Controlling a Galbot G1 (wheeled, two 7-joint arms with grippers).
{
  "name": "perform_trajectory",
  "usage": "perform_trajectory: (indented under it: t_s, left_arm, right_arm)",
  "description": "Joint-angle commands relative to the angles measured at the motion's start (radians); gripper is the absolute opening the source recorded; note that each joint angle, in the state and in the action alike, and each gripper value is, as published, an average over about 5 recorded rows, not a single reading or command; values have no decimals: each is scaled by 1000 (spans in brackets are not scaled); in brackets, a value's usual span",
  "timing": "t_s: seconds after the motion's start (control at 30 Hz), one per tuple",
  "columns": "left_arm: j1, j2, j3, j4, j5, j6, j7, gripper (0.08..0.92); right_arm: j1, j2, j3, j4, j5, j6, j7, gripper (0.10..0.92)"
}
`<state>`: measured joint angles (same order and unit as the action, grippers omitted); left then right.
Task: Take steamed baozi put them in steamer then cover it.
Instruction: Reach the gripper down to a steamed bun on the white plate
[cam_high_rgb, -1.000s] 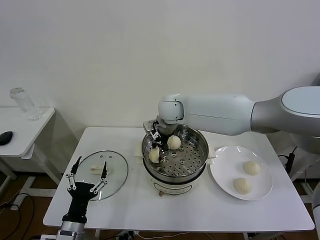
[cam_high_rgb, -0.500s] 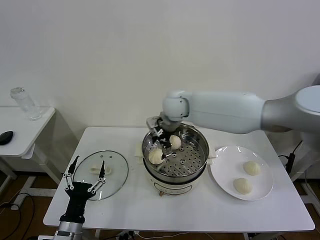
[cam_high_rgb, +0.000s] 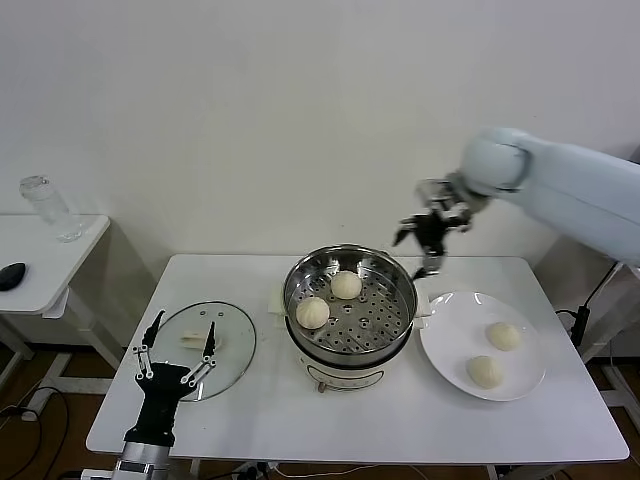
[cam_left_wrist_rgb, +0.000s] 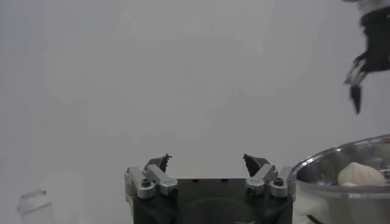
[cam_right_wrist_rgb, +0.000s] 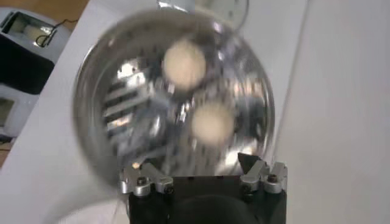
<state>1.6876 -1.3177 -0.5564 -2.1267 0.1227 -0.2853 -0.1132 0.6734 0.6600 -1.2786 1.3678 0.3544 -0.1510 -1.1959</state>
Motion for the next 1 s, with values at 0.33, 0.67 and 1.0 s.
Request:
perform_trajectory:
  t_s: [0.33, 0.67, 1.0]
  left_arm:
    - [-1, 4, 3, 16, 0, -7, 1, 823]
    - [-1, -4, 7, 16, 3, -4, 1, 823]
    - [9, -6, -8, 12, 5, -5, 1, 823]
  right_arm:
    - [-284, -274, 46, -9, -211, 125, -63, 823]
    - [-436, -230, 118, -24, -220, 117, 61, 823]
    - [-580, -169, 225, -71, -249, 99, 86, 823]
